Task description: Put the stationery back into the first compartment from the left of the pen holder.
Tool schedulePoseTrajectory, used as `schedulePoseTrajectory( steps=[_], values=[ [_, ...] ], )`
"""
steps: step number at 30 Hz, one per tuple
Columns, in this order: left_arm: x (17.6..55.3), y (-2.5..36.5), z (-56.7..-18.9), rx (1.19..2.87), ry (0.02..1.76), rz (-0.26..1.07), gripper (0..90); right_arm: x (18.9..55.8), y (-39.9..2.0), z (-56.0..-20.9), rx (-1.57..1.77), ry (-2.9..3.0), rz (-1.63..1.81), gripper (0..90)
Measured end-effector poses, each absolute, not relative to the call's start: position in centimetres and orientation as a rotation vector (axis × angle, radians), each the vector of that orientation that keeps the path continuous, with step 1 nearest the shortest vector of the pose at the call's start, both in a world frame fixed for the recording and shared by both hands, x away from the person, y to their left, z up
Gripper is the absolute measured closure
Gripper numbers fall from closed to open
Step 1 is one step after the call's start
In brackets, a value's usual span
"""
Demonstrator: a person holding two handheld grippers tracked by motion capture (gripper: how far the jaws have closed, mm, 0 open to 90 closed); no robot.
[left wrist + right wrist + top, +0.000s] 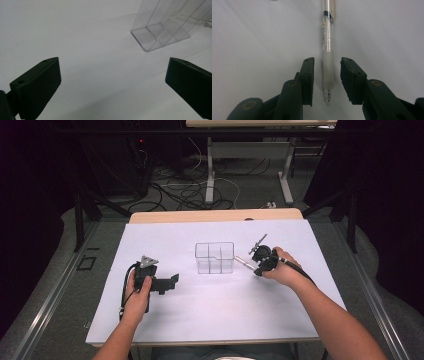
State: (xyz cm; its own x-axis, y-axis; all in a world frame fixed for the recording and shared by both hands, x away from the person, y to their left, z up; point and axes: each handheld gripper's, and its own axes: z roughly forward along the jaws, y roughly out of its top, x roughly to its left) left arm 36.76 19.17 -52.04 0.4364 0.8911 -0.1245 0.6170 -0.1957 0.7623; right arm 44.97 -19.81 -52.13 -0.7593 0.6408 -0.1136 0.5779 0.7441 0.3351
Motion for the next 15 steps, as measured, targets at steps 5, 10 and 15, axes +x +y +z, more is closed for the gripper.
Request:
schedulePoseTrajectory(
  steps=[5, 10, 15],
  values=[
    [36.7, 19.2, -52.1, 1.919, 1.276, 0.45, 0.3, 45.0, -19.7, -52.1, 0.967, 2.718, 0.363, 66.8],
    [36.7, 19.2, -52.1, 1.927, 1.273, 0.452, 0.3, 45.2, -19.5, -52.4, 0.946, 2.734, 0.338, 69.5],
    [36.7, 19.1, -52.1, 1.924, 1.274, 0.452, 0.3, 45.1, -19.2, -52.9, 0.972, 2.72, 0.376, 74.9]
  ],
)
